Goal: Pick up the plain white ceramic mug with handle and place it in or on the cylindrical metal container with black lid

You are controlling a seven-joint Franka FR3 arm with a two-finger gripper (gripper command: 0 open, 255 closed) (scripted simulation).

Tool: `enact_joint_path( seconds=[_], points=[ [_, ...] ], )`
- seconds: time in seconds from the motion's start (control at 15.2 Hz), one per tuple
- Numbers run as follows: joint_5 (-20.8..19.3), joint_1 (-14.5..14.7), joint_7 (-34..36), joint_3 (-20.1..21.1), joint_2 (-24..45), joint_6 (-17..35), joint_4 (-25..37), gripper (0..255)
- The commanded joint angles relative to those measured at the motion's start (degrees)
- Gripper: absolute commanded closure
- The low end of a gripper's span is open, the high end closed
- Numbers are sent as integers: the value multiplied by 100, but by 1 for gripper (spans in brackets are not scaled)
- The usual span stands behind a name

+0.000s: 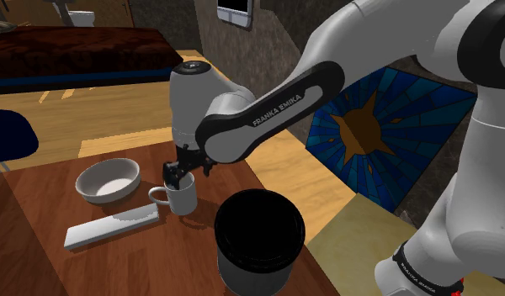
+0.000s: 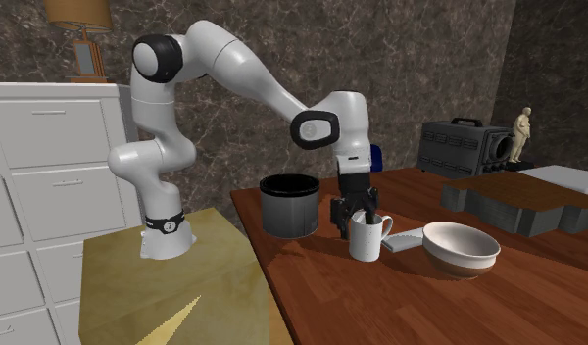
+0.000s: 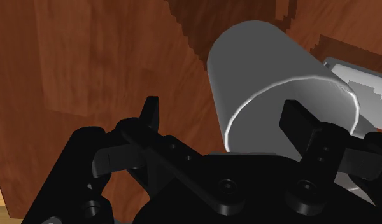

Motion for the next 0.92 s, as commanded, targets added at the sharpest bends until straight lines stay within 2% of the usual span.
enact_joint_path(
  seconds=[0.0, 0.4, 0.46, 0.86],
  points=[
    [-34, 16, 28, -12, 45, 42, 0, 0],
    [-34, 16, 28, -12, 45, 41, 1, 0],
    [-34, 16, 28, -12, 45, 41, 1, 255],
    [-34, 15, 28, -12, 45, 41, 0, 255]
  ],
)
